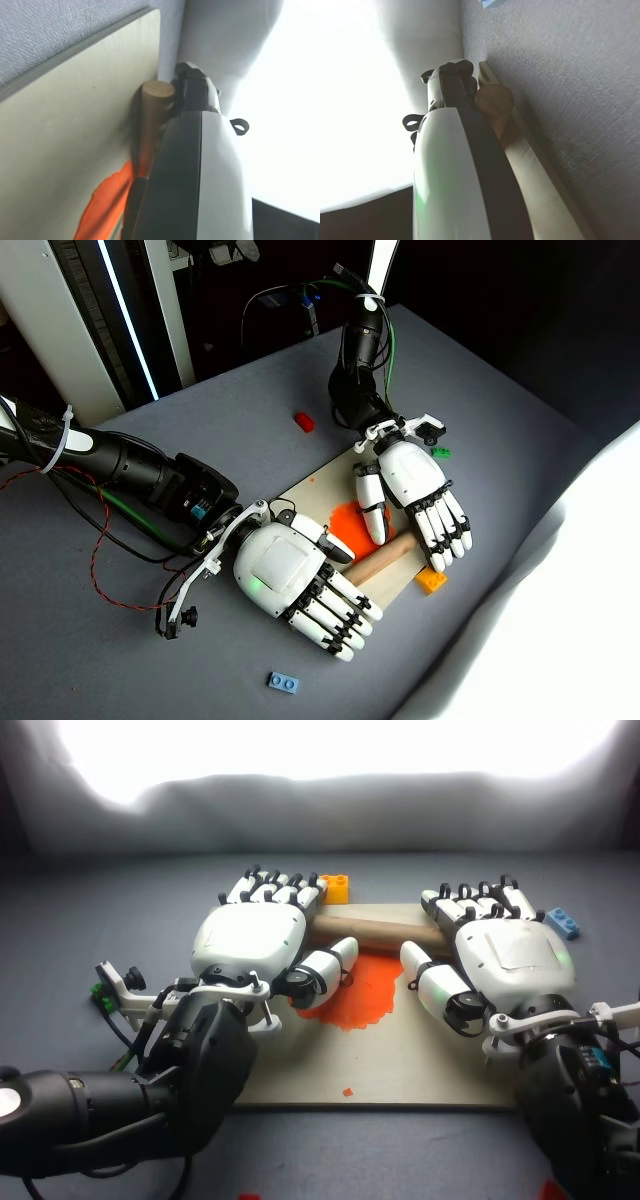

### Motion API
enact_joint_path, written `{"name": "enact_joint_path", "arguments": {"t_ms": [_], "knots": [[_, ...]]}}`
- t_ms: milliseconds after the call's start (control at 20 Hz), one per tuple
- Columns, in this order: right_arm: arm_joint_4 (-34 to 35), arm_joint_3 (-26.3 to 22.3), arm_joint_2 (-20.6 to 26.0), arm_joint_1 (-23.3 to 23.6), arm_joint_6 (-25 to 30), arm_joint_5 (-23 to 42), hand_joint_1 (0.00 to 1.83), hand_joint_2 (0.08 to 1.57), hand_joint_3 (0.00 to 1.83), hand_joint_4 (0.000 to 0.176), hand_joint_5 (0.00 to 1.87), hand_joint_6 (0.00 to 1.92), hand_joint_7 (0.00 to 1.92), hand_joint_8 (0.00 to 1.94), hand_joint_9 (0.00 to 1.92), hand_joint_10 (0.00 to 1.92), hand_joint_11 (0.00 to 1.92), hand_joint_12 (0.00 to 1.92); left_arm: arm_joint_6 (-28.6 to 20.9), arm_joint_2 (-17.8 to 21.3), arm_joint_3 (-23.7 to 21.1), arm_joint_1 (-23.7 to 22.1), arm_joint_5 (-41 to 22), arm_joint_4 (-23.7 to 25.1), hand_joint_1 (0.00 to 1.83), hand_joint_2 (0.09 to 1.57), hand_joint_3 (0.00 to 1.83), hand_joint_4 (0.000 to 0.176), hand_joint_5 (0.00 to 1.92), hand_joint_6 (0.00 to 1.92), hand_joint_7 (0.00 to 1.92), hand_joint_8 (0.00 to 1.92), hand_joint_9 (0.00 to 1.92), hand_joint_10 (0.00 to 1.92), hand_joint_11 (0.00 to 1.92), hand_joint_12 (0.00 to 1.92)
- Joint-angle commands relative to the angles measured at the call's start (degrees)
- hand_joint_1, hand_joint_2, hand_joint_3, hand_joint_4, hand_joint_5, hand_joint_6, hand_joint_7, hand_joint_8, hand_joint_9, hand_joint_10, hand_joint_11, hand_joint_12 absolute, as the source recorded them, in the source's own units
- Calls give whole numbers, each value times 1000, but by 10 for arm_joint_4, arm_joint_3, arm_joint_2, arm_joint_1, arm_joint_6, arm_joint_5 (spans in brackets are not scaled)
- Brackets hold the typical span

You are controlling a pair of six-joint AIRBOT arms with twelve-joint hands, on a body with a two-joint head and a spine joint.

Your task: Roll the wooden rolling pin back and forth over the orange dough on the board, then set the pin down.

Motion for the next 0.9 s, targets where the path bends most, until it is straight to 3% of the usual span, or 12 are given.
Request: {"name": "enact_joint_path", "arguments": {"t_ms": [0,850], "knots": [[-32,-3,3,-2,-4,61,0,1443,1,0,408,14,445,7,362,11,0,680,-1,7,-4,4,-48,25,0,1440,0,0,257,0,271,1,214,2,0,353],[0,-46,3,-17,-44,101,0,1446,0,0,395,0,440,3,362,4,0,705,2,31,-47,27,-47,51,0,1442,0,0,251,5,252,4,180,5,0,260]]}}
